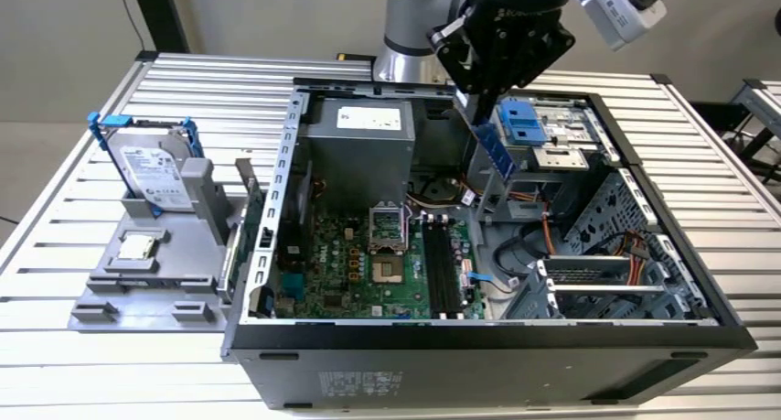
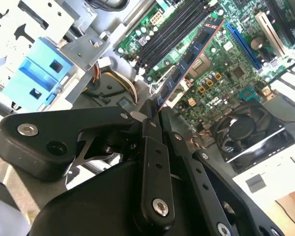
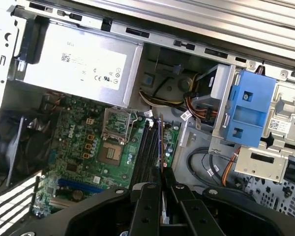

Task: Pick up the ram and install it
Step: 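Insert the ram into the slot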

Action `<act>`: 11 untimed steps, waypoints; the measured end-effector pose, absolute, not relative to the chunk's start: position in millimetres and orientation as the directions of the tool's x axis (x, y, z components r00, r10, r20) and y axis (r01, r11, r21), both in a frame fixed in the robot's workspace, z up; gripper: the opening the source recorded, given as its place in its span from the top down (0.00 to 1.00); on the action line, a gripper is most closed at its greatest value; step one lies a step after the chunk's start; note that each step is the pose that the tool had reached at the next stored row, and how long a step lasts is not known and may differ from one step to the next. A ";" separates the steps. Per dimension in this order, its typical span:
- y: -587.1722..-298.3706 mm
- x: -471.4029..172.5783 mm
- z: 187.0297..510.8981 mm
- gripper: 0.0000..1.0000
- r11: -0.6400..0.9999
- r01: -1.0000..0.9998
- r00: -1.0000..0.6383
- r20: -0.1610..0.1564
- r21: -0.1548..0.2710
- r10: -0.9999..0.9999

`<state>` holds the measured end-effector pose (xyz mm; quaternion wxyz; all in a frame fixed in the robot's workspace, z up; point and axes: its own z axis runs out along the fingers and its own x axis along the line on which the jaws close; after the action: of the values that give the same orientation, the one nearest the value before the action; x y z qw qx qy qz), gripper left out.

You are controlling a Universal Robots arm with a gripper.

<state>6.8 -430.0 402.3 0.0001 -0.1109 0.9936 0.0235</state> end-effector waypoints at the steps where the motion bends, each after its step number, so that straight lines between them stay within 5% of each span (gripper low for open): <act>1: -430.0 7.0 402.2 1.00 0.974 -0.221 -0.975 -0.005 0.047 -0.221; 11: -430.0 9.3 393.4 1.00 0.977 -0.211 -0.978 -0.008 0.031 -0.211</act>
<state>9.3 -430.0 393.4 0.0025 -0.1060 0.9942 0.0160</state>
